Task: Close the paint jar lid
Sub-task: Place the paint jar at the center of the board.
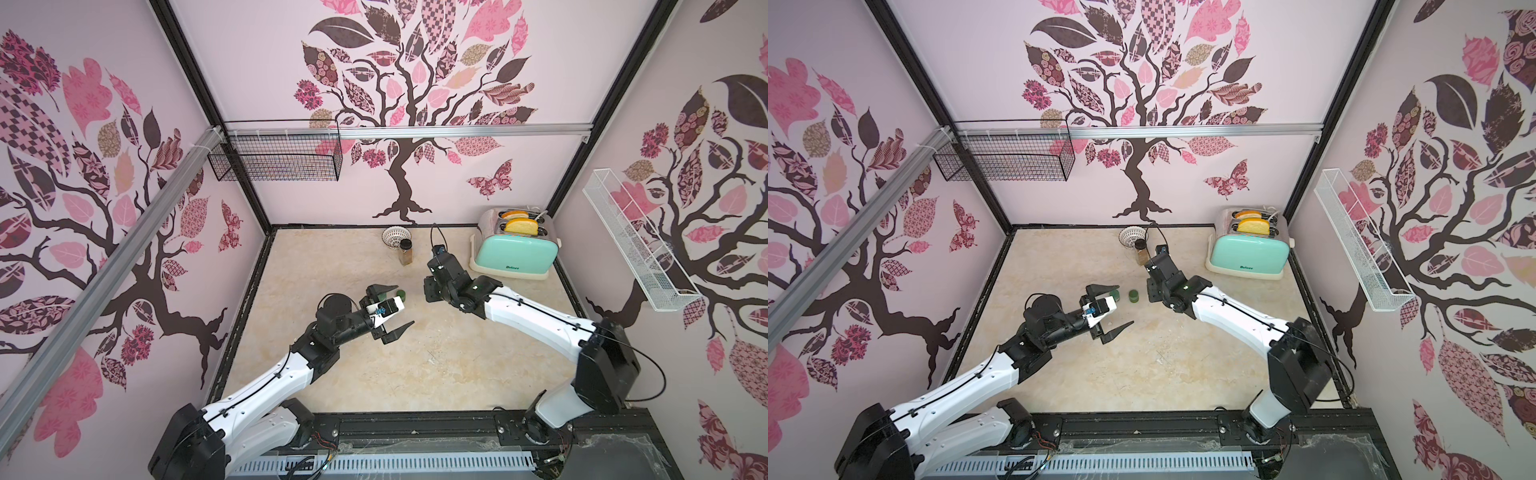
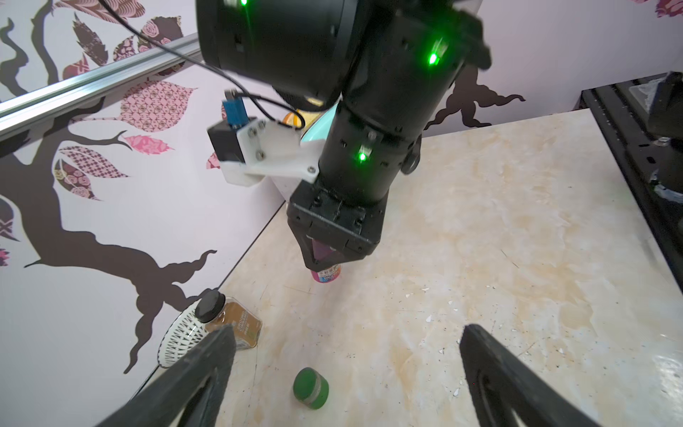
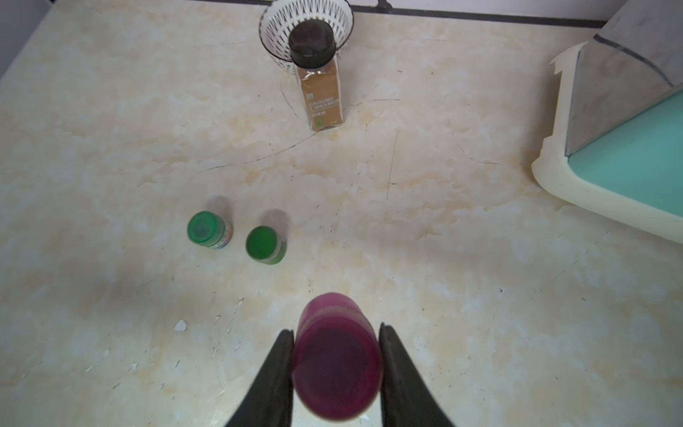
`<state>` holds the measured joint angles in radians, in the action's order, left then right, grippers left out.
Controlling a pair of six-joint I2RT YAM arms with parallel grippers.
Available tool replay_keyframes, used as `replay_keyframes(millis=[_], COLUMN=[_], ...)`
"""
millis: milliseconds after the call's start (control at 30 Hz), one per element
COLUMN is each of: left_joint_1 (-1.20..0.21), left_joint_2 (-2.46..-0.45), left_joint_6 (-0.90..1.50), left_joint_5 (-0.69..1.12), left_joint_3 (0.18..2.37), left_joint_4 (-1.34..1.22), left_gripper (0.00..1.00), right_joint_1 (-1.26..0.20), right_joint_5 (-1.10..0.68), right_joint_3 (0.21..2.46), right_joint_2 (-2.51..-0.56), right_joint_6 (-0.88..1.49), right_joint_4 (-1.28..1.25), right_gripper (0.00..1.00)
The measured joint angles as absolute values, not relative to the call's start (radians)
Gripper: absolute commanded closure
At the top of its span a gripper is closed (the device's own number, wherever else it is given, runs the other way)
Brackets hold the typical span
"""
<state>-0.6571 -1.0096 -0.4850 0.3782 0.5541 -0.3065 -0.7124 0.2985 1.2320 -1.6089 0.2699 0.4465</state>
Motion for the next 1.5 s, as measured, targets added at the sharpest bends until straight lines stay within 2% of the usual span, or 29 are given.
replay_keyframes(millis=[233,367,800,900,1167,1333,1500], left_joint_1=[-0.657,-0.657,-0.657,-0.657,-0.657,-0.657,-0.616], left_joint_2=[-1.009,-1.009,-1.009,-1.009,-1.009,-1.009,-1.018], left_joint_6=[-0.482,-0.479,-0.479,-0.479,-0.476,-0.466,-0.414], left_joint_5=[0.351,0.342,0.33,0.322,0.284,0.216,0.121], left_joint_3=[0.553,0.553,0.553,0.553,0.553,0.549,0.521], left_joint_4=[-0.31,-0.312,-0.313,-0.313,-0.313,-0.317,-0.353], left_gripper=[0.02,0.02,0.02,0.02,0.02,0.02,0.02], right_joint_1=[-0.694,-0.694,-0.694,-0.694,-0.694,-0.693,-0.684], right_joint_5=[0.315,0.318,0.335,0.334,0.332,0.324,0.326], right_joint_3=[1.347,1.387,1.414,1.414,1.414,1.409,1.322], right_joint_2=[-1.83,-1.921,-2.022,-2.022,-2.019,-1.963,-1.75], right_joint_6=[0.244,0.245,0.257,0.266,0.274,0.245,0.211], right_joint_4=[0.411,0.41,0.431,0.44,0.463,0.481,0.437], right_gripper=[1.0,0.95,0.83,0.73,0.34,0.2,0.11])
